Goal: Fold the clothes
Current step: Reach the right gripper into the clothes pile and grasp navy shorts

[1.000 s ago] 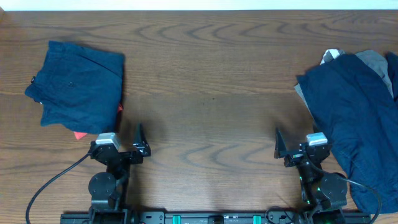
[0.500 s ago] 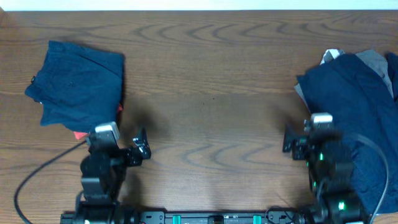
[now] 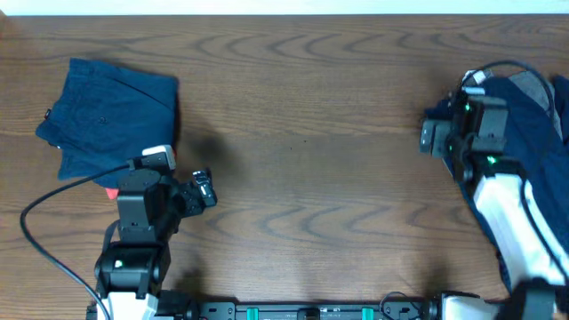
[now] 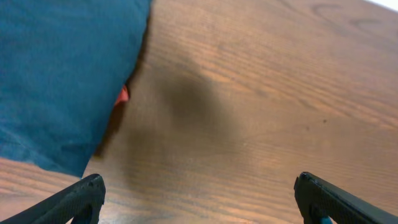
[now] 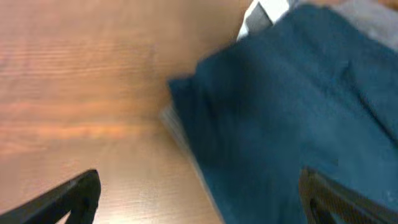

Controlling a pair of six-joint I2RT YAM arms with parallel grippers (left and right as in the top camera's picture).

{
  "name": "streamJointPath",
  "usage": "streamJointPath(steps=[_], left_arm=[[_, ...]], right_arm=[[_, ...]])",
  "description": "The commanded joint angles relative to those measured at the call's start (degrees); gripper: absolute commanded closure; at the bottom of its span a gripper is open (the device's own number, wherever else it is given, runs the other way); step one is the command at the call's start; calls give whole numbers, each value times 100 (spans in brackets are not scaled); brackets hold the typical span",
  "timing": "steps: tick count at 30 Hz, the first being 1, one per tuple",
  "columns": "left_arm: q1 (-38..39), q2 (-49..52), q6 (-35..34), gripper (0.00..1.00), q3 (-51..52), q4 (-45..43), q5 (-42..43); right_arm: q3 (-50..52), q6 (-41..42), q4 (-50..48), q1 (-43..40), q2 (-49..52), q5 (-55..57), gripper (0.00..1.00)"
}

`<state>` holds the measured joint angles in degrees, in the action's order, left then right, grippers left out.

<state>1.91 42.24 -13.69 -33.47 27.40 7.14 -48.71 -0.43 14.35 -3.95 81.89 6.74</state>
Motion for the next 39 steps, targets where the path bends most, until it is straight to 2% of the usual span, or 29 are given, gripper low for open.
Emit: streamJointPath(steps=[1, 7, 14, 21, 27, 30, 34, 39], left_arm=[[-24, 109, -33, 2, -127, 22, 15], [-24, 190, -33, 2, -127, 22, 15], [-24, 225, -33, 2, -127, 20, 15], [-24, 225, -35, 2, -127, 20, 15], [-24, 225, -33, 2, -127, 20, 15], [-24, 225, -33, 2, -127, 20, 15], [-24, 225, -33, 2, -127, 20, 15], [-24, 225, -33, 2, -127, 20, 15]], right_arm=[[-79, 85, -463, -181, 595, 144, 7], [-79, 479, -1309, -293, 1655, 348, 34], [-79, 769, -1635, -295, 2214, 334, 36], [-79, 767, -1631, -289, 2291, 197, 28], [-79, 767, -1609, -289, 2291, -13, 30], [-76, 767, -1558, -291, 2291, -7, 33], [-74, 769, -1502, -297, 2293, 188, 42], [-72, 769, -1499, -302, 2293, 339, 59]])
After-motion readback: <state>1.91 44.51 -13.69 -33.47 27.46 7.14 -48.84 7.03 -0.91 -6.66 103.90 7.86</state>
